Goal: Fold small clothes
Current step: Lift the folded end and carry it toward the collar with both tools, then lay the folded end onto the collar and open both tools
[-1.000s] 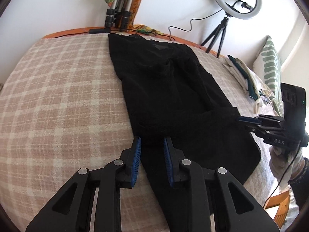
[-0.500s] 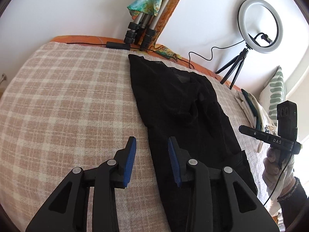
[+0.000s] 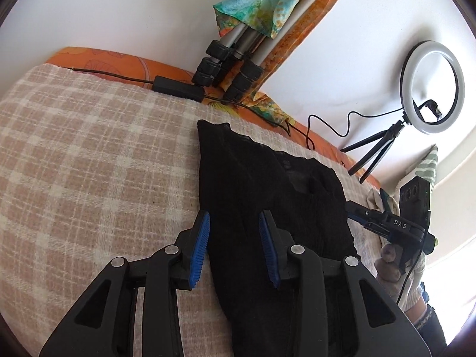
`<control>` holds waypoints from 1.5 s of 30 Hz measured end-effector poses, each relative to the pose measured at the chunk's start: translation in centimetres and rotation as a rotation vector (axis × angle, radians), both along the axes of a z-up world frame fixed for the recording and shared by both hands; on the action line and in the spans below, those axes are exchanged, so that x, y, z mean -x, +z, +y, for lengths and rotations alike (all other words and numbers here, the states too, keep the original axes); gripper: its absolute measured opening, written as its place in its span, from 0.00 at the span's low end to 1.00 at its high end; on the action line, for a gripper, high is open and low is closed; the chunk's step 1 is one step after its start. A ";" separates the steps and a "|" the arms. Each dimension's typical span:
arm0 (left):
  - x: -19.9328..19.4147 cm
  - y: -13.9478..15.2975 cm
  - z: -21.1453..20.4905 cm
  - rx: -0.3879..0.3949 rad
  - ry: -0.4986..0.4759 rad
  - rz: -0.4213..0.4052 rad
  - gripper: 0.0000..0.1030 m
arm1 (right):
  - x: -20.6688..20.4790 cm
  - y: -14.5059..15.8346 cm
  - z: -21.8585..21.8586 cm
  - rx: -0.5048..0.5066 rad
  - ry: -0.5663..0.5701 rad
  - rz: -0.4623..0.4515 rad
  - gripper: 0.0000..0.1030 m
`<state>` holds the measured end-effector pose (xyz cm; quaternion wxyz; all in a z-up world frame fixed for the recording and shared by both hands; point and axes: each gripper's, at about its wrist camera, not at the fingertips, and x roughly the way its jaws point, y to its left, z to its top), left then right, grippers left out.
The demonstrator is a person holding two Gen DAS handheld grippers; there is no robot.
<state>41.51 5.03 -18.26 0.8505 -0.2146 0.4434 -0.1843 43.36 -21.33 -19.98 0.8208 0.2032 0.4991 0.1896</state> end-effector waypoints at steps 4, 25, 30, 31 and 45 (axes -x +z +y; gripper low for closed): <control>-2.6 -1.2 0.6 0.042 0.030 0.021 0.32 | -1.9 -0.4 -0.4 -0.035 -0.001 -0.023 0.35; -7.3 -1.9 -1.0 0.030 0.014 -0.012 0.03 | -5.6 -0.7 1.1 0.001 0.056 -0.108 0.03; -7.2 -1.8 -1.0 0.014 0.027 -0.024 0.03 | -5.6 -0.5 1.7 0.048 0.054 -0.110 0.03; -7.2 -1.8 -0.9 0.018 0.030 -0.026 0.03 | -5.7 -0.6 1.7 0.064 0.042 -0.102 0.03; -3.6 1.7 -2.3 0.016 -0.012 -0.091 0.03 | -1.2 6.4 1.4 0.116 0.067 -0.187 0.03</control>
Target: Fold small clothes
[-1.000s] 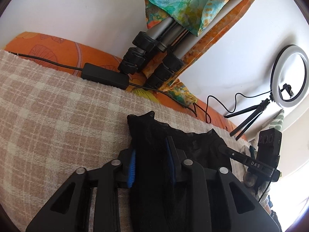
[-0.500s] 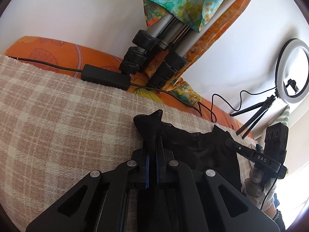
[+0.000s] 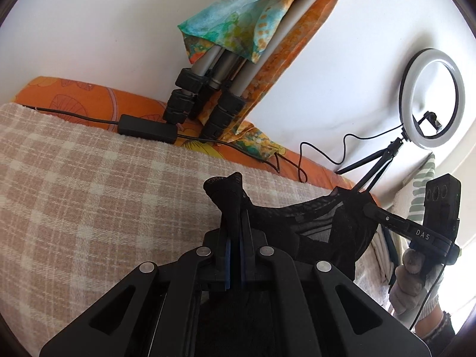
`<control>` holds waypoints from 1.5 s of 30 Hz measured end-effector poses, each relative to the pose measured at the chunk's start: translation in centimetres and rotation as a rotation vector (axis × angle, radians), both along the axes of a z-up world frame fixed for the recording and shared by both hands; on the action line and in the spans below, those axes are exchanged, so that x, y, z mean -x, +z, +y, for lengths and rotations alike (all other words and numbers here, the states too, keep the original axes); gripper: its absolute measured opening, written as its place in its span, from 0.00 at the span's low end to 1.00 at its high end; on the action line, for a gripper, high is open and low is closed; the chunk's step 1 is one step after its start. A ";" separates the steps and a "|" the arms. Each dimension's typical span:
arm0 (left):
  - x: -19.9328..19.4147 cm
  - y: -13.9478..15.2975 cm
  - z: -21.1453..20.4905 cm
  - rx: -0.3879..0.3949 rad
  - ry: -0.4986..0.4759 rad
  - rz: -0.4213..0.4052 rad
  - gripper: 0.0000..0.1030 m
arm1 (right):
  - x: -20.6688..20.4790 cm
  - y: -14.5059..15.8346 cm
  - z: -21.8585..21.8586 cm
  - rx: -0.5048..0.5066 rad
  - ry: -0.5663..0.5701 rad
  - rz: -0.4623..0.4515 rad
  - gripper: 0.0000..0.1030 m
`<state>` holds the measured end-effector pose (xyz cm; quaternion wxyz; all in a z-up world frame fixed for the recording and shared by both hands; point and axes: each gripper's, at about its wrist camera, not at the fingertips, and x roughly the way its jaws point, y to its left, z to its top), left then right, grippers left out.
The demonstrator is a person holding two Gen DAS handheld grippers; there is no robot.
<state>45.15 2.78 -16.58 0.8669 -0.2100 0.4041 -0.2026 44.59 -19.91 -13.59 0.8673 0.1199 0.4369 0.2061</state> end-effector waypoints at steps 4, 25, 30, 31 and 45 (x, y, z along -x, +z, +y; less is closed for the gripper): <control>3.4 2.5 -0.8 -0.024 -0.043 -0.063 0.02 | 2.2 2.1 -0.6 -0.035 0.028 -0.037 0.03; 21.9 4.9 -2.1 -0.147 -0.140 -0.219 0.03 | 22.6 0.8 -2.3 0.021 0.134 -0.137 0.03; 24.7 3.3 -2.1 -0.182 -0.167 -0.216 0.03 | 25.7 -0.3 -1.1 0.074 0.170 -0.157 0.03; 25.2 3.1 -2.1 -0.186 -0.174 -0.212 0.03 | 26.2 -0.5 -0.9 0.084 0.177 -0.157 0.03; 32.5 2.6 0.8 -0.291 -0.226 -0.204 0.12 | 32.3 -0.7 -3.8 0.197 0.233 -0.160 0.15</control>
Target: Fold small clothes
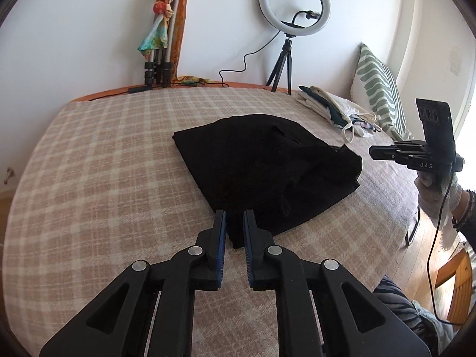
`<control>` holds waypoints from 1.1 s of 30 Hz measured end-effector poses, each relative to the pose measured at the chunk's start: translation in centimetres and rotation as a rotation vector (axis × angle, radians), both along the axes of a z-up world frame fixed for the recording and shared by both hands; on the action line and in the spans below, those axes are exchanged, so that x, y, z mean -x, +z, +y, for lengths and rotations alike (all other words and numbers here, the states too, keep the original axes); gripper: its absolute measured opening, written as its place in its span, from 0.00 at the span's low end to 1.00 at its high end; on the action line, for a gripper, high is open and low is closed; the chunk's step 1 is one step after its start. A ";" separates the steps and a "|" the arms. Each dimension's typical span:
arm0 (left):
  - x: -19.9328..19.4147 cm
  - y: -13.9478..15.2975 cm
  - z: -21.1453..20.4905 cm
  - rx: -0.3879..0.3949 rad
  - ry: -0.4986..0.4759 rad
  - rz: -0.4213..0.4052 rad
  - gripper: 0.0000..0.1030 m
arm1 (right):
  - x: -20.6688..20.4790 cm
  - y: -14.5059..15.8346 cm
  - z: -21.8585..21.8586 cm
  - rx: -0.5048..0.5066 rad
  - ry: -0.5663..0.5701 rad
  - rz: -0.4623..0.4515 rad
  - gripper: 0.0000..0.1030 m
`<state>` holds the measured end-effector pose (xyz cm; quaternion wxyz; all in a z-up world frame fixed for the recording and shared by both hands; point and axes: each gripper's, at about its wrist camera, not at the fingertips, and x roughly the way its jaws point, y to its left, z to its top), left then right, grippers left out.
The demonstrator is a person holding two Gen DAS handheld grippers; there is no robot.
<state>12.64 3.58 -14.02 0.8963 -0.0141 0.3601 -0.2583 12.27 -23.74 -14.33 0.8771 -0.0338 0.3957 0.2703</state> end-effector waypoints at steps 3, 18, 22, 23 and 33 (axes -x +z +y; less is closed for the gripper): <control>0.1 0.9 0.2 0.034 0.020 -0.007 0.26 | 0.2 0.5 -0.7 -0.066 -0.021 0.012 0.38; -1.0 -2.7 1.2 0.427 0.189 0.425 0.46 | -2.7 -5.1 -2.7 -0.458 -0.312 0.490 0.38; -1.5 -3.6 0.5 0.435 0.203 0.469 0.46 | -3.2 -6.1 -2.0 -0.481 -0.327 0.534 0.38; -1.7 -3.9 0.5 0.451 0.208 0.481 0.46 | -3.2 -6.3 -1.9 -0.486 -0.332 0.541 0.38; -2.0 -4.6 0.5 0.525 0.186 0.519 0.04 | -4.0 -7.1 -0.7 -0.506 -0.290 0.584 0.16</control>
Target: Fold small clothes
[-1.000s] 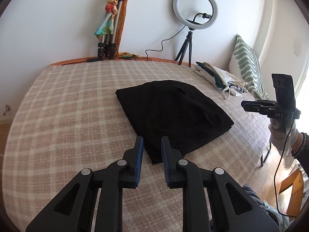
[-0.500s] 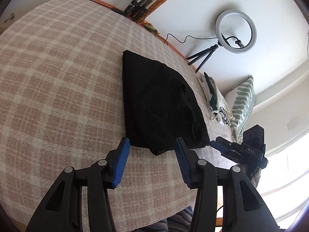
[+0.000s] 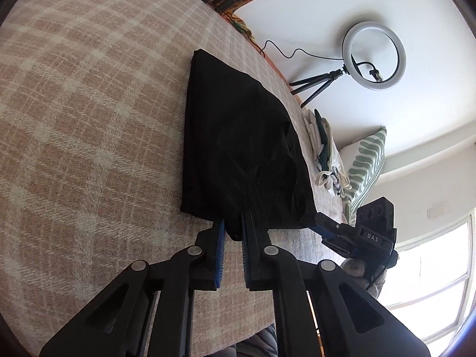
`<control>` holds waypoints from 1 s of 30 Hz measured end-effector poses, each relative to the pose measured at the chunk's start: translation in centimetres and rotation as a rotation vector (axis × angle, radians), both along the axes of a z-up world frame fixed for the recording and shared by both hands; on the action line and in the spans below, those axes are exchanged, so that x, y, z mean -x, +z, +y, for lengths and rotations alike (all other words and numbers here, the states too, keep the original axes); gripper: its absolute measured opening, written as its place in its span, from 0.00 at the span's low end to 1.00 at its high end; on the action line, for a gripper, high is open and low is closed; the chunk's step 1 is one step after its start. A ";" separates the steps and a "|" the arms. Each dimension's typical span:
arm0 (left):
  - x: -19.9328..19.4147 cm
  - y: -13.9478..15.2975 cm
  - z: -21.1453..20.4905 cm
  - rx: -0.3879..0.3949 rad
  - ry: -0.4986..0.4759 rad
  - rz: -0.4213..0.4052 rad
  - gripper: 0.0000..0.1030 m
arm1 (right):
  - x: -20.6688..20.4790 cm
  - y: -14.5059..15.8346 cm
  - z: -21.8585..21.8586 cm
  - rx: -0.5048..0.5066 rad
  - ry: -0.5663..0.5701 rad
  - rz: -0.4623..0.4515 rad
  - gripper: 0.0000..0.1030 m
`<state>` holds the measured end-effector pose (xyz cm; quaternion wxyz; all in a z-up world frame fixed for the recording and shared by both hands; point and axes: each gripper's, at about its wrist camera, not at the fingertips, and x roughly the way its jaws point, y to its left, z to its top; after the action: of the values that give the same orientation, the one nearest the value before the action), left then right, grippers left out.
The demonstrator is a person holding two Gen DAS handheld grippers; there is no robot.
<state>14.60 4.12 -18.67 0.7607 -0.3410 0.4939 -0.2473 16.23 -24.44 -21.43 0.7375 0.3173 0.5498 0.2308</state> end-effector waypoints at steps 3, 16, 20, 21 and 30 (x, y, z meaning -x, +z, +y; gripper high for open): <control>0.0 0.9 0.0 -0.004 -0.005 -0.033 0.03 | -0.1 0.2 0.2 -0.014 0.009 -0.005 0.07; 1.2 -0.9 2.1 -0.070 -0.025 -0.017 0.03 | 0.9 0.8 -2.0 0.006 0.022 -0.016 0.05; 1.3 -0.8 2.6 -0.132 -0.028 -0.005 0.08 | 1.2 1.2 -1.5 0.130 0.091 -0.033 0.06; 1.3 -0.6 2.8 -0.133 -0.034 -0.006 0.09 | 1.3 1.6 -1.5 0.171 0.105 -0.054 0.08; -3.0 2.4 4.0 -0.133 0.039 -0.122 0.29 | -2.8 4.8 -3.7 0.128 0.045 -0.236 0.47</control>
<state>17.61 8.16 -16.24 0.8150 -0.2834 0.4555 -0.2193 19.04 -28.12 -16.60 0.8104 0.2279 0.4796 0.2475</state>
